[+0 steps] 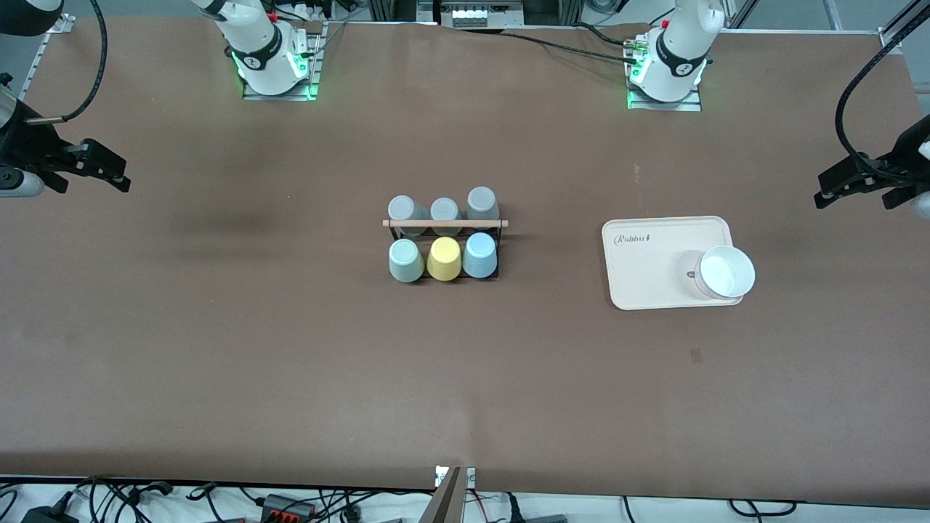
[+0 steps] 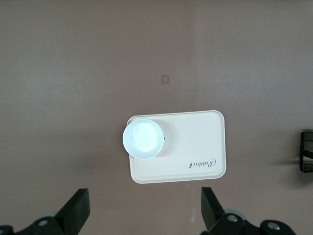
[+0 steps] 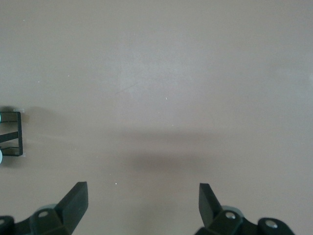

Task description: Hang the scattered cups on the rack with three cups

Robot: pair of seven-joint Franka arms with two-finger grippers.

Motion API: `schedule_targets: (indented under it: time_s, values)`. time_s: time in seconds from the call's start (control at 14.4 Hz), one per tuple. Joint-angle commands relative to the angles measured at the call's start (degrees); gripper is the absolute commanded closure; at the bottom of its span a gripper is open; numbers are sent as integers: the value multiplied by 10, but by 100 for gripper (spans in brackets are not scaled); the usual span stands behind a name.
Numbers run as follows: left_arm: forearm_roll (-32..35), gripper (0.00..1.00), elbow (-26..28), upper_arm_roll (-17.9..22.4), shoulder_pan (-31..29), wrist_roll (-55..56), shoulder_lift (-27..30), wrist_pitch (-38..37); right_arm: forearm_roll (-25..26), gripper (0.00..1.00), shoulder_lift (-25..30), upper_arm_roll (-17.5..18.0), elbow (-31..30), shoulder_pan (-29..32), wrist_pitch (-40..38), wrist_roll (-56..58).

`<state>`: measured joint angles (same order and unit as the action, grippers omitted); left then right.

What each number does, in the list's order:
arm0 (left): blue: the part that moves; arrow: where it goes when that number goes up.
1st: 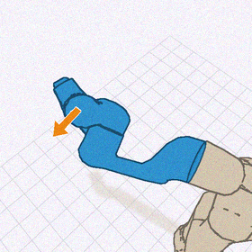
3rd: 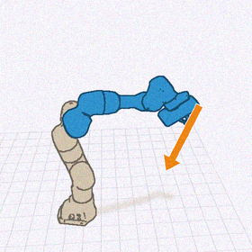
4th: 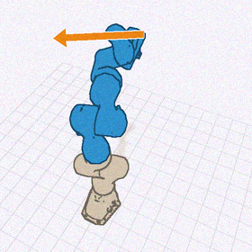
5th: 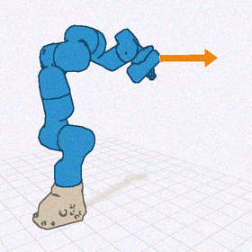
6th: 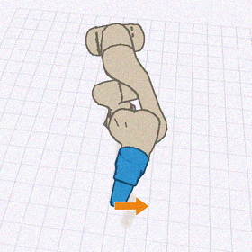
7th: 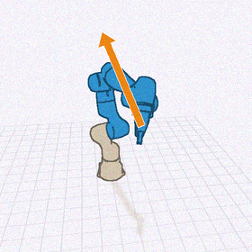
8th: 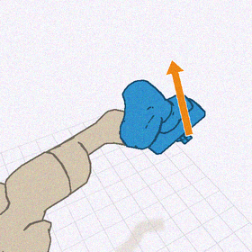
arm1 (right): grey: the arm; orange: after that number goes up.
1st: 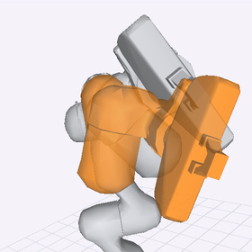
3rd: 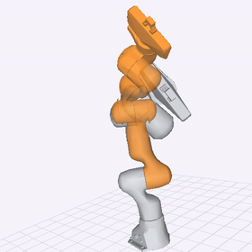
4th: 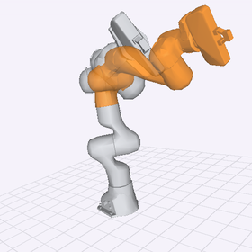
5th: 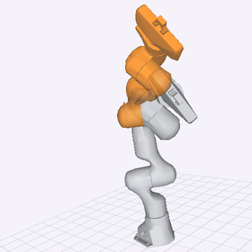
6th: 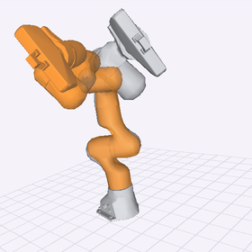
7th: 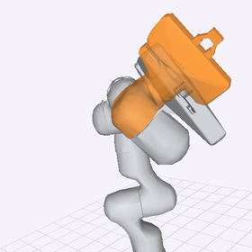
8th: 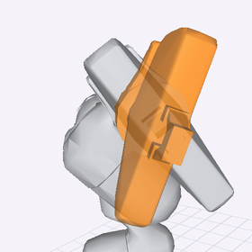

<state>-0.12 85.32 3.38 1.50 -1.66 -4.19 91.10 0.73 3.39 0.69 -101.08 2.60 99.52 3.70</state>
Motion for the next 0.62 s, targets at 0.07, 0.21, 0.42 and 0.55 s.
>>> schedule_targets:
  time_s: [0.07,0.21,0.42,0.55]
  values:
    - [-1,0,-16,-2,-4,-10,-7,-4,-1,0,10,4,-3,6,-5,6]
    - [-4,0,-16,-2,-4,-5,-8,-6,-2,0,10,4,-4,6,-7,6]
    - [-5,0,-26,-1,-4,-4,-8,-12,-7,0,12,2,-3,-3,0,-3]
    - [-6,0,-26,-1,-4,-5,-8,-17,-6,0,13,-19,-3,-27,2,-25]
